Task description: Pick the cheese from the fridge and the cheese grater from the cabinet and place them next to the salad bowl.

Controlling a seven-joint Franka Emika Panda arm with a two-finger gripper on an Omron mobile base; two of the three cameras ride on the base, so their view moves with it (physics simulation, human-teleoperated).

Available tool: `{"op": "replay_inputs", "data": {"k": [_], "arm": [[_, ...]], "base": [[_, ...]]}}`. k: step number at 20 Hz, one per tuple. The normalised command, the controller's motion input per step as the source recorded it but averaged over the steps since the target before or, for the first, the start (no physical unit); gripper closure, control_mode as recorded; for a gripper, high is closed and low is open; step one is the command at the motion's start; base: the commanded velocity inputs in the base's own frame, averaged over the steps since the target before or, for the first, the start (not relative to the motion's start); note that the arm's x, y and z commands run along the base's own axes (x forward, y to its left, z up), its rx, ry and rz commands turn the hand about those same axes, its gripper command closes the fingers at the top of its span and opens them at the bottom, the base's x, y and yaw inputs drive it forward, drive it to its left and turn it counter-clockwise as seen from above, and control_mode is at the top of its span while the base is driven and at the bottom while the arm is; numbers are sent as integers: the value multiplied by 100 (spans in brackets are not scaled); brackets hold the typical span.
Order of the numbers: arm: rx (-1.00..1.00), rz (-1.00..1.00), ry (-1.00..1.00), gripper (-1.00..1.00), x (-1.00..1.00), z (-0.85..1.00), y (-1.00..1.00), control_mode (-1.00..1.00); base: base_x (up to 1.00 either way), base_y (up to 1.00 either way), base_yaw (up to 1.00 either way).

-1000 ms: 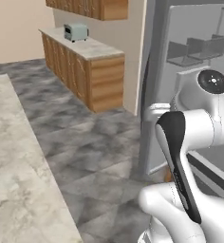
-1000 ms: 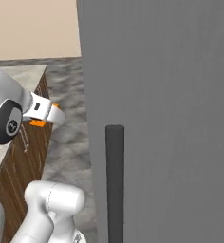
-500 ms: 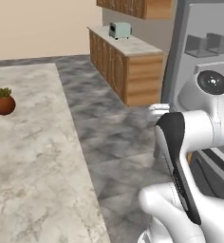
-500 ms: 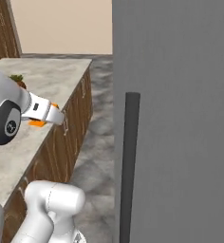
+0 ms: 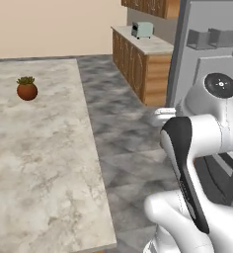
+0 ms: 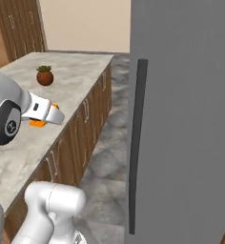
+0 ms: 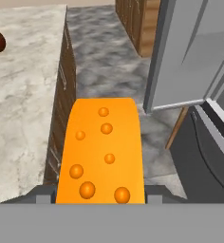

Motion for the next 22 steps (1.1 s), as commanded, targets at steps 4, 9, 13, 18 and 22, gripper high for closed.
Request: {"op": "replay_inputs", "data": {"k": [4, 9, 13, 18, 22], "arm": [[0, 0, 0, 100, 0, 0, 0, 100], [0, 0, 0, 100, 0, 0, 0, 100], [0, 0, 0, 100, 0, 0, 0, 100], [0, 0, 0, 100, 0, 0, 0, 100], [0, 0, 0, 100, 0, 0, 0, 100]], "base": [[-73, 1, 25], [-72, 0, 28], [-66, 51, 24], [0, 100, 7], [0, 100, 0]]}}
